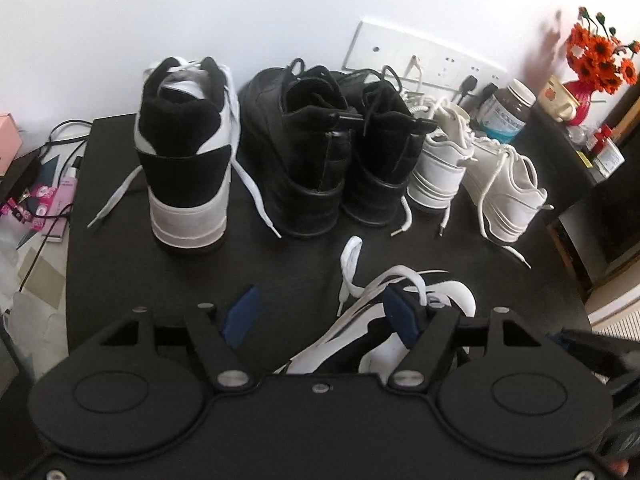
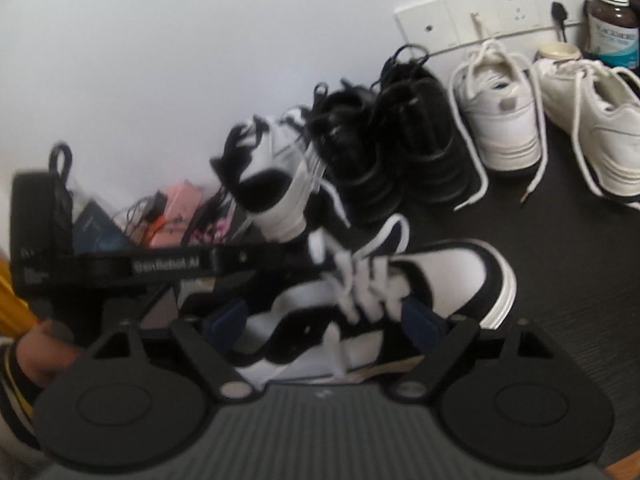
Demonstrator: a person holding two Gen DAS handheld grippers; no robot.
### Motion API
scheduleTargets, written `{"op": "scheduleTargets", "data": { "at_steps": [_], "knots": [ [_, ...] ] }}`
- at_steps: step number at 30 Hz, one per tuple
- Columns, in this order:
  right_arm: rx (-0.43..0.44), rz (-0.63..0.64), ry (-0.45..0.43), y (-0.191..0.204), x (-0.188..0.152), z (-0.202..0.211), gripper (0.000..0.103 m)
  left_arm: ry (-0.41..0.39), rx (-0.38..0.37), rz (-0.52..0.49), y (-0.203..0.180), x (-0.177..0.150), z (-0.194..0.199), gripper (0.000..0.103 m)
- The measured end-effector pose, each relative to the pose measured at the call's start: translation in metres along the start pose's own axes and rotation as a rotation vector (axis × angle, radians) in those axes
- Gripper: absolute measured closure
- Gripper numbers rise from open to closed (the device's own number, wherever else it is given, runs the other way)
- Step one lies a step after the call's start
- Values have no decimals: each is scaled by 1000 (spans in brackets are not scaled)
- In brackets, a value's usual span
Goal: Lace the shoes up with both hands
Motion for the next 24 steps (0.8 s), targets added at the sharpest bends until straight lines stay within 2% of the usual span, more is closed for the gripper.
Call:
{"op": "scheduleTargets", "data": {
  "at_steps": [4, 12, 16, 24],
  "knots": [
    [-21, -1, 62, 2, -12, -13, 15, -18, 11, 2, 4, -1, 4, 32],
    [-6, -36, 64, -7, -20, -8, 13, -4, 7, 38, 11, -7, 6, 31],
    [-53, 0, 68, -13, -20, 2, 12, 17, -13, 54, 9, -17, 7, 31],
    [-156, -65, 56, -53, -26, 26, 12, 67, -104, 175, 9, -42, -1, 31]
  ]
}}
Point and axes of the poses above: each gripper's, at about its wrist camera, not at the fingertips, and z roughly against the way its jaws point, y to its left, x to its top, the point moved 7 cm from there along -z, roughly the way its jaws point, and after that the axes turned 13 degrees about z, right-handed, at the moved point
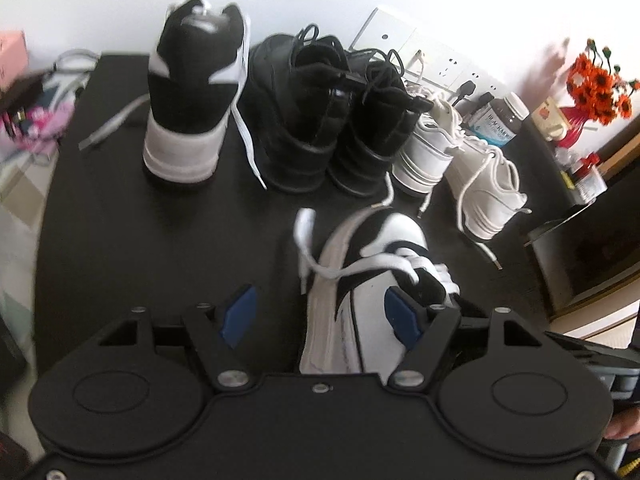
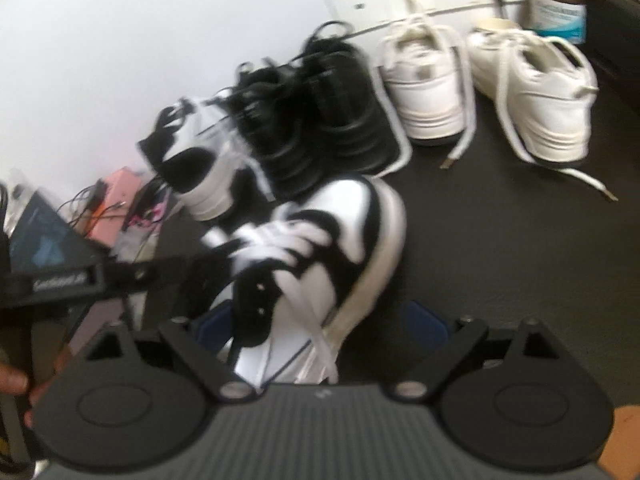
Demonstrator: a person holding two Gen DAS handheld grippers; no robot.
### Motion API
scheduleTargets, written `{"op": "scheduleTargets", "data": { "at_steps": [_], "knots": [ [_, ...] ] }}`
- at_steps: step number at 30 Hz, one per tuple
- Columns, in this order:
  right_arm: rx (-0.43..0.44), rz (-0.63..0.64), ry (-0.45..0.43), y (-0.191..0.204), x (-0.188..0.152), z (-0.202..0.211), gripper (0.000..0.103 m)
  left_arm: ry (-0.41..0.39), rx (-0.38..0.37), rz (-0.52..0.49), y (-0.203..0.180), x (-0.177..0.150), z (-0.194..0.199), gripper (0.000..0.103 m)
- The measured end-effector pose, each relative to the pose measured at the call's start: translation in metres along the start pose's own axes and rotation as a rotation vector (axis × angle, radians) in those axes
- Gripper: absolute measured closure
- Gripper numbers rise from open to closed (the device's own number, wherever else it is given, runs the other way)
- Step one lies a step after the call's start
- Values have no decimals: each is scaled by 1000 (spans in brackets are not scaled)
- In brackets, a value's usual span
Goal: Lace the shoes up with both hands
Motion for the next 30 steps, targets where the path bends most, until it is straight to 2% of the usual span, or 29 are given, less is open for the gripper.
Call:
{"op": "scheduleTargets", "data": {
  "at_steps": [4, 6, 10, 15, 20, 25, 28, 29, 30],
  "knots": [
    [-43, -6, -5, -17, -5, 11, 12, 29, -64, 137, 7, -6, -11, 31],
    [-46, -3, 1, -18, -8, 14, 17, 56, -122, 268, 11, -8, -19, 31],
    [-50, 25, -15, -13, -10, 24, 18, 119, -252, 539, 19, -18, -34, 31],
    [-82, 142, -103, -1, -1, 48, 19, 99, -333, 714, 32, -17, -40, 31],
    [-65, 369, -176, 39, 19, 54, 22, 41, -353, 717, 37, -7, -32, 31],
    [-63, 639, -124, 92, 29, 20, 34, -7, -349, 706, 50, -5, -17, 31],
    [-119, 777, -55, 112, 28, -7, 57, -26, -375, 720, 59, -7, -7, 31],
    [-139, 814, -30, 116, 28, -16, 71, -32, -383, 726, 61, -8, -5, 30],
    [-160, 850, -5, 121, 27, -24, 74, -38, -390, 731, 64, -9, -2, 29]
  ]
}}
Point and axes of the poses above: each gripper's, at about its wrist camera, not at the fingertips, and z roughly against the way its jaws point, y to its left, x to its top, the point moved 7 cm from there along -z, roughly the way its jaws point, and after that the axes turned 13 degrees about z, right-handed, at the moved point
